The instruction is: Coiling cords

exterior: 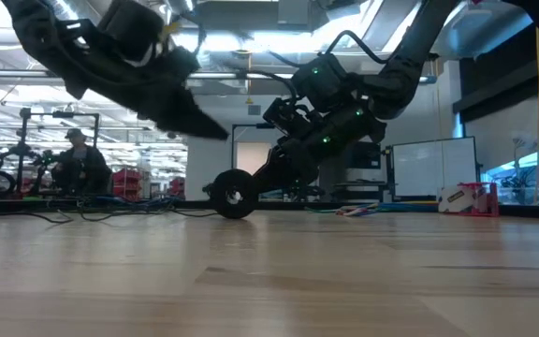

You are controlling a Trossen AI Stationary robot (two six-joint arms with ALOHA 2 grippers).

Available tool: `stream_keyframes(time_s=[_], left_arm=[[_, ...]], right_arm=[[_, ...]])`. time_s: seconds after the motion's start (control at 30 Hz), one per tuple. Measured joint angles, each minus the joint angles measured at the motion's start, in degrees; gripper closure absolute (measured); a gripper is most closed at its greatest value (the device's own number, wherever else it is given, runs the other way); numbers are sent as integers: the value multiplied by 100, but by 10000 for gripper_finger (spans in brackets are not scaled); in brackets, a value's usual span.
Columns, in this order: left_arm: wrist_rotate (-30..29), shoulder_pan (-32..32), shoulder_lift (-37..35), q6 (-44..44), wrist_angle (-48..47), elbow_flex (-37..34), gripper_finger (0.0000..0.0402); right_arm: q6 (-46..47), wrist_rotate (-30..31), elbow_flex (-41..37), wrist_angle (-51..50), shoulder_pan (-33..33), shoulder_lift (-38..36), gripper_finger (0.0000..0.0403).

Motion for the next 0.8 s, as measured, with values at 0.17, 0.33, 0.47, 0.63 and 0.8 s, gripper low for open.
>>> stream_keyframes(time_s=[0.17, 0.33, 0.47, 0.63, 0.8], left_arm=[[15, 116, 1, 156, 525, 7, 137], [109, 6, 259, -153, 209, -4, 137], [104, -6, 602, -281, 191, -7, 137], [104, 7, 920, -242, 340, -4, 137], [104, 12, 972, -5, 820, 0, 137]], right_arm=[[36, 13, -7, 58, 0, 0, 264], [33, 124, -9, 70, -1, 0, 264], [16, 199, -9, 87, -7, 0, 264], [14, 199, -9, 88, -7, 0, 261], [-1, 197, -9, 104, -4, 0, 262]])
